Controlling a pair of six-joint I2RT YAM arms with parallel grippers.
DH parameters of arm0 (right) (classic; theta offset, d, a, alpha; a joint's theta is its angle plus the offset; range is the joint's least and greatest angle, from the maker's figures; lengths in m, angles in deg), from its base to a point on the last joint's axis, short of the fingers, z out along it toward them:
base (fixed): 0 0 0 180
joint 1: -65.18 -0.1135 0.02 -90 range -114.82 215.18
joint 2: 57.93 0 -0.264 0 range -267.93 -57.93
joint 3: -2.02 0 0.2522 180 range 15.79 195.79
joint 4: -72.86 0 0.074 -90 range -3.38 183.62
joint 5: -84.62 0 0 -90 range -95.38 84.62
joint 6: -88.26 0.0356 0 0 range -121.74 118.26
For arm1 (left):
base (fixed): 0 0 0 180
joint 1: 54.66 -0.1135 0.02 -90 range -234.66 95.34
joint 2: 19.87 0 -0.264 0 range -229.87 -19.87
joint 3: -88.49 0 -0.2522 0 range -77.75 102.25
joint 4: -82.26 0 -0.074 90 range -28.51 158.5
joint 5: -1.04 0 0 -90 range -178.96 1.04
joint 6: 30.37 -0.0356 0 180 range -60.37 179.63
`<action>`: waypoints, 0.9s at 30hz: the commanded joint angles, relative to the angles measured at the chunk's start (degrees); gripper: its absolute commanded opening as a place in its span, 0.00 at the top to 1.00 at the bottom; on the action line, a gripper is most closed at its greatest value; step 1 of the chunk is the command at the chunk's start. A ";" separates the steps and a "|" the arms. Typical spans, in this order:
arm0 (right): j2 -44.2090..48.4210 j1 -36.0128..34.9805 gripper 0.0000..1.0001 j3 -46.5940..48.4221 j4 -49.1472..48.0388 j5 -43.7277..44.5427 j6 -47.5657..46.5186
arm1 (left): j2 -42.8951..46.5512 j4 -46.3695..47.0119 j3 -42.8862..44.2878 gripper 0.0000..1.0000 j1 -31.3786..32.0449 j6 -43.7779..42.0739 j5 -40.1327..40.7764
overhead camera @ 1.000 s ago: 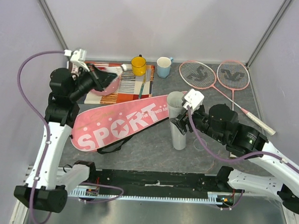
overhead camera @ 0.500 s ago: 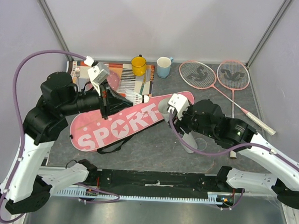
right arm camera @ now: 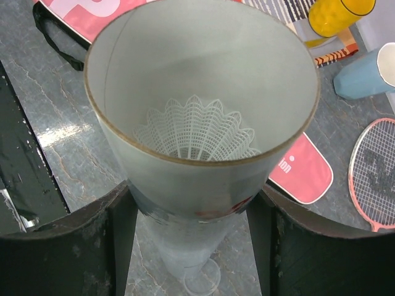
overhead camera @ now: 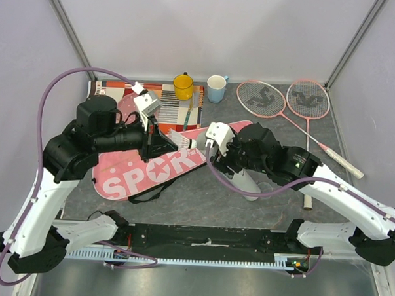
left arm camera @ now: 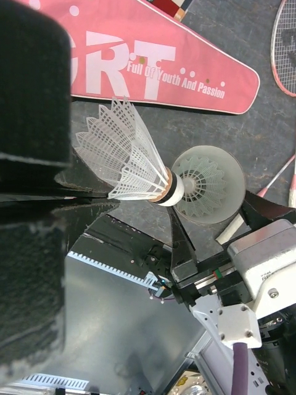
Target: Pack up the badminton gear
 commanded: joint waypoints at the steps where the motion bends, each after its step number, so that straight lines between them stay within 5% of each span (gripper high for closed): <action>1: -0.29 -0.43 0.54 2.68 -1.85 -2.24 -0.50 | -0.62 -0.94 1.79 0.98 0.59 -1.89 1.00; 27: 0.05 -0.95 0.55 3.82 -1.94 -3.91 -0.76 | -15.74 -5.77 12.15 0.98 15.80 -4.26 11.71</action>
